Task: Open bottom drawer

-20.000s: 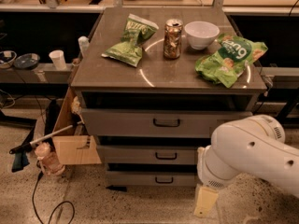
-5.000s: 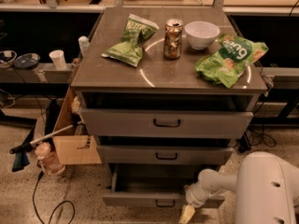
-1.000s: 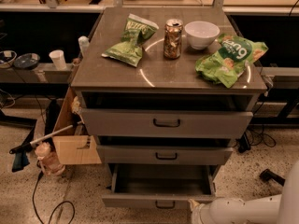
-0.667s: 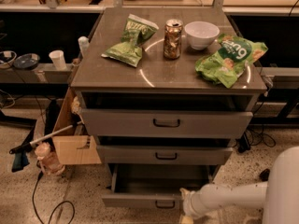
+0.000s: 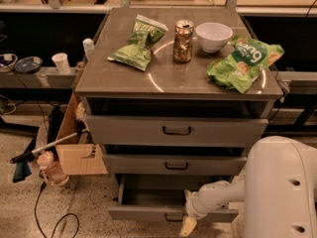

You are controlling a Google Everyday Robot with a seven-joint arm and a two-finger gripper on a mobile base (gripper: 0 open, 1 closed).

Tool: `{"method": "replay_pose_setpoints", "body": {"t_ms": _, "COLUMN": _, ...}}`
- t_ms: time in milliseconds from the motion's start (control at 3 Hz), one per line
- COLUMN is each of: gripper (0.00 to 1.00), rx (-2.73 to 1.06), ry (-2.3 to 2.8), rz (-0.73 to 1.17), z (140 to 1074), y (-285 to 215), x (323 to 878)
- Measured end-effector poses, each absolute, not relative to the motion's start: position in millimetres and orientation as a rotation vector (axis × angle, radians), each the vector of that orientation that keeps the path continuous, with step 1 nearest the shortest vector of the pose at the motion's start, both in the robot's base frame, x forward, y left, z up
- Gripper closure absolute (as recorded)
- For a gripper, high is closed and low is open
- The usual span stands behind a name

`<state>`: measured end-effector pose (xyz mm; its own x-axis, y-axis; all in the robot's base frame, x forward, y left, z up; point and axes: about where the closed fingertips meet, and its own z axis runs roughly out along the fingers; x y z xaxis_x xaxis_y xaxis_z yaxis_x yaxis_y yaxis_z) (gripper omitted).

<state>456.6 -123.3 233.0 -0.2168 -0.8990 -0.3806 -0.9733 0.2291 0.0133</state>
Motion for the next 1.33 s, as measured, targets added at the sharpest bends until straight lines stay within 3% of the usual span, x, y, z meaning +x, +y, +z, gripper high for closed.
{"method": "replay_pose_setpoints", "body": {"t_ms": 1333, "gripper": 0.0, "rx": -1.733, "ry": 2.262, "rz": 0.441, "z": 206.2, "y": -127.8, "x": 425.9}}
